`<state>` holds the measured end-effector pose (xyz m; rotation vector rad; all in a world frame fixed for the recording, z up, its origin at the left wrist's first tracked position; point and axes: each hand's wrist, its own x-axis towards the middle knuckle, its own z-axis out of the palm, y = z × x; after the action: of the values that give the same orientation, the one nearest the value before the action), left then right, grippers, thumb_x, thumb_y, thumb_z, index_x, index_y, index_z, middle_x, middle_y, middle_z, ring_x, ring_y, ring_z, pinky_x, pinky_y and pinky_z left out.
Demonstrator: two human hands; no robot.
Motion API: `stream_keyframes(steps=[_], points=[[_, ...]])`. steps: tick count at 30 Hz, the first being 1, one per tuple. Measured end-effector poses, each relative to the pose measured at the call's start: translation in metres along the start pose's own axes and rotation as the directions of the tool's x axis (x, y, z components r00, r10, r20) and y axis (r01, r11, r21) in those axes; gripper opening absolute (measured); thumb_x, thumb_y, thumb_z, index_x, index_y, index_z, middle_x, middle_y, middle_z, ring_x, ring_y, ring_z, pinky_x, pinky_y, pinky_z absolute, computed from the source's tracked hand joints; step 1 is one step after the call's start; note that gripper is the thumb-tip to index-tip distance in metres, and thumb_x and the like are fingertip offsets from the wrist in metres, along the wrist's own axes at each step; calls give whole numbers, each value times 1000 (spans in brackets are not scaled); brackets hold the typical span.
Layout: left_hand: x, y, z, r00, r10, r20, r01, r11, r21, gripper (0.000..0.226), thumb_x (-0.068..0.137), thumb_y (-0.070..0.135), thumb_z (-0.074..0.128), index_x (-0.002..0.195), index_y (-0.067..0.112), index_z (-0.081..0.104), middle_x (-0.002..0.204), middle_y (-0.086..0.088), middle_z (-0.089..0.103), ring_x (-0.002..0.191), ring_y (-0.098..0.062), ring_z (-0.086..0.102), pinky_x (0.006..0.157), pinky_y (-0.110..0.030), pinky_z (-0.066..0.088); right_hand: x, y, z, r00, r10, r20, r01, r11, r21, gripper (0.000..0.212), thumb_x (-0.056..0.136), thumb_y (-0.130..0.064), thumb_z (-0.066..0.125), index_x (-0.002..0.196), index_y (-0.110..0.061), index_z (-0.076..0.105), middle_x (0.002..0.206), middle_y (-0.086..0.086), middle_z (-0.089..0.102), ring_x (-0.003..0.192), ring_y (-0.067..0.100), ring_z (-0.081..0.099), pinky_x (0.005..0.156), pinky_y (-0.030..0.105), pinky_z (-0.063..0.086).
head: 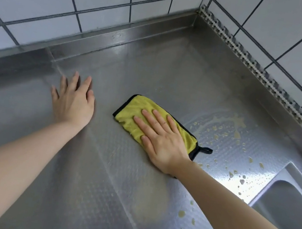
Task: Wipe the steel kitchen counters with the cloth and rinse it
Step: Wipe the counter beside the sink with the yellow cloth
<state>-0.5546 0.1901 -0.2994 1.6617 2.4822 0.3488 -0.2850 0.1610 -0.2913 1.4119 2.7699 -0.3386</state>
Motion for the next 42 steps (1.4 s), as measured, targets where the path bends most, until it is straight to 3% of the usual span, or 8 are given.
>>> stream_keyframes(steps=[12,20,27,29,33,35,39,42], points=[[-12,68,25,1000,10,30,-12,998,63,53,99,47,25,151,38,24,162,2,15,149,-31,2,117,-58,0,8,96,-8,720,682,-126,-676,731,95,54,100,-47,13,153,-42,7,164,-9,5,151,21,-2,121,48,-2],[-13,70,25,1000,23,20,-25,996,83,53,100,47,21,151,38,22,162,0,16,149,-32,3,117,-58,2,34,24,0,962,259,-88,-259,966,15,54,99,-49,12,152,-46,5,164,-11,6,151,27,-2,120,53,-4],[-14,69,22,1000,11,14,-12,998,59,52,99,46,29,150,38,29,161,0,21,149,-30,8,118,-56,4,50,80,-10,966,238,-100,-238,971,8,52,101,-51,16,152,-46,9,164,-13,7,151,17,1,121,48,-3],[-14,72,23,1000,5,13,-6,998,58,52,98,45,31,149,37,30,161,0,21,149,-31,9,118,-56,3,51,111,-15,882,453,-127,-450,891,55,53,100,-52,16,152,-46,10,164,-11,7,151,17,2,121,48,-1],[-14,73,20,1000,8,7,-9,998,60,51,99,44,33,149,35,32,161,-2,22,149,-32,9,117,-57,4,51,134,-12,518,848,-110,-824,529,202,60,95,-53,13,153,-42,7,165,-7,2,151,23,-3,119,52,-5],[-15,73,18,1000,7,10,-8,998,60,51,99,43,33,149,34,32,161,-2,22,149,-32,9,118,-57,4,50,136,-11,580,806,-122,-788,592,170,60,94,-55,11,153,-43,7,164,-7,3,151,25,-3,119,53,-6],[-17,73,18,1000,6,14,-7,997,75,51,99,43,32,150,35,30,161,-1,22,149,-31,9,118,-56,5,45,186,-34,899,434,-53,-433,901,29,55,98,-58,9,151,-48,4,164,-14,1,151,16,-2,122,46,0],[-16,73,18,1000,-4,7,4,996,86,51,99,43,32,150,34,31,160,-2,23,149,-31,10,118,-56,6,45,230,-44,947,321,-32,-321,947,-22,53,99,-58,11,151,-50,4,163,-16,3,151,13,2,122,43,3]])
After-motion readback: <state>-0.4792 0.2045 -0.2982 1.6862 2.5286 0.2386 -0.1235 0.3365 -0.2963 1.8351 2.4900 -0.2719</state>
